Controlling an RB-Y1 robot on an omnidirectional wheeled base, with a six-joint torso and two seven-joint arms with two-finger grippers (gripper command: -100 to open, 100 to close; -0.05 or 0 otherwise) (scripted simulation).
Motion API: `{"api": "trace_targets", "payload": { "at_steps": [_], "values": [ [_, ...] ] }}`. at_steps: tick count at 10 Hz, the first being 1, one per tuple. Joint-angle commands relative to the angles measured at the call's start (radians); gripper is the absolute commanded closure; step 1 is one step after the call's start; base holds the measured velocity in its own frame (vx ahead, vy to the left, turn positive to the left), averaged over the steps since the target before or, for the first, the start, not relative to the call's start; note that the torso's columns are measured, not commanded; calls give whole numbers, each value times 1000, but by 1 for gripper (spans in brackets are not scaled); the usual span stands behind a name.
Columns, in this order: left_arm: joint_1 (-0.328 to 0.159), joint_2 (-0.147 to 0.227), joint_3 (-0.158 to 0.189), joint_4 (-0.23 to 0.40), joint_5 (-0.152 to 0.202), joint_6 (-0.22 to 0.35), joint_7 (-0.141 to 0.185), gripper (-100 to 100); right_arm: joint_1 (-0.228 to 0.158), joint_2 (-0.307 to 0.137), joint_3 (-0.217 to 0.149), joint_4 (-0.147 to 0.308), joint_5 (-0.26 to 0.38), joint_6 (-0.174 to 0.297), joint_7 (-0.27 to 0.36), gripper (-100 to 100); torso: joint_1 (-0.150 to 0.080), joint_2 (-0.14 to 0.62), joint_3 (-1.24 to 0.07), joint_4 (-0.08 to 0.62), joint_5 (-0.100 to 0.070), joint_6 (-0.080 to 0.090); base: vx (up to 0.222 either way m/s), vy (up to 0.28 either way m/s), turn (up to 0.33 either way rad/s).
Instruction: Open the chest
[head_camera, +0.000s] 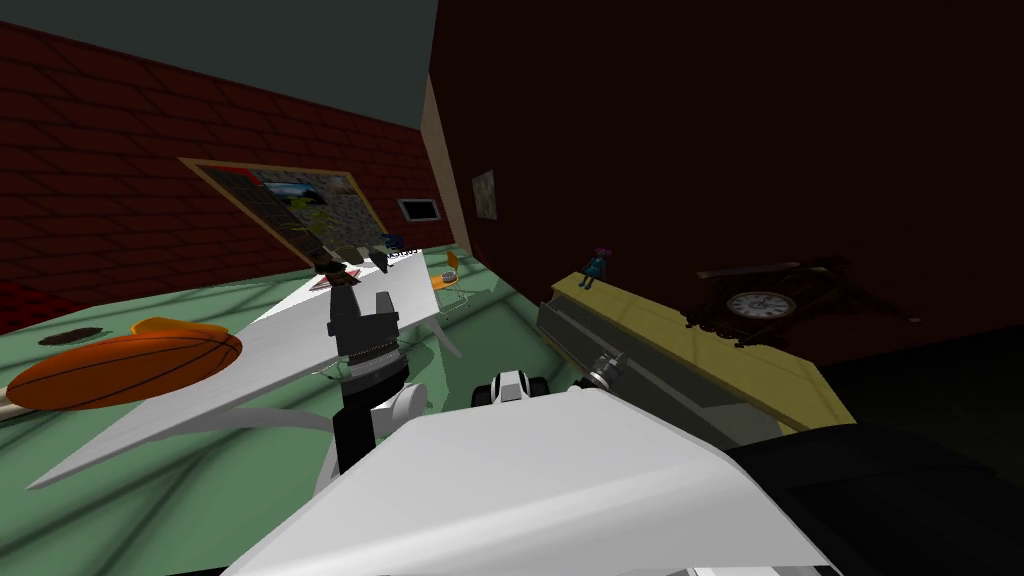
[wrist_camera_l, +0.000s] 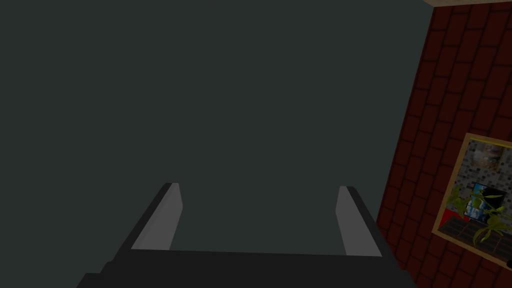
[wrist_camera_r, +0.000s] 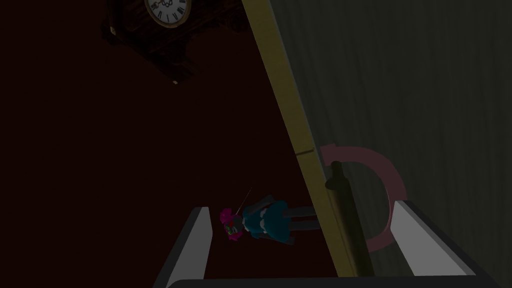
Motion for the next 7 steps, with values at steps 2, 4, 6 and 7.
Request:
{"api": "trace_targets", "payload": {
  "at_steps": [2, 4, 6, 7],
  "values": [
    [0, 0, 0, 0, 0, 0, 0, 0, -37, -27, -29, -67, -40, -77, 83, -100, 2, 2, 1, 0, 0, 0, -63, 48, -48],
    [0, 0, 0, 0, 0, 0, 0, 0, -49, -40, -42, -115, -60, -118, 131, -100, 1, 1, 0, 2, 3, 1, -52, 40, -36],
    [0, 0, 0, 0, 0, 0, 0, 0, -36, -33, -37, -109, -61, -119, 127, 0, 5, 3, 1, 3, 5, 1, -9, 6, -2],
    [0, 0, 0, 0, 0, 0, 0, 0, -35, -31, -36, -106, -62, -121, 127, 0, 3, 2, 0, 2, 4, 1, 0, 0, 0]
  ]
}}
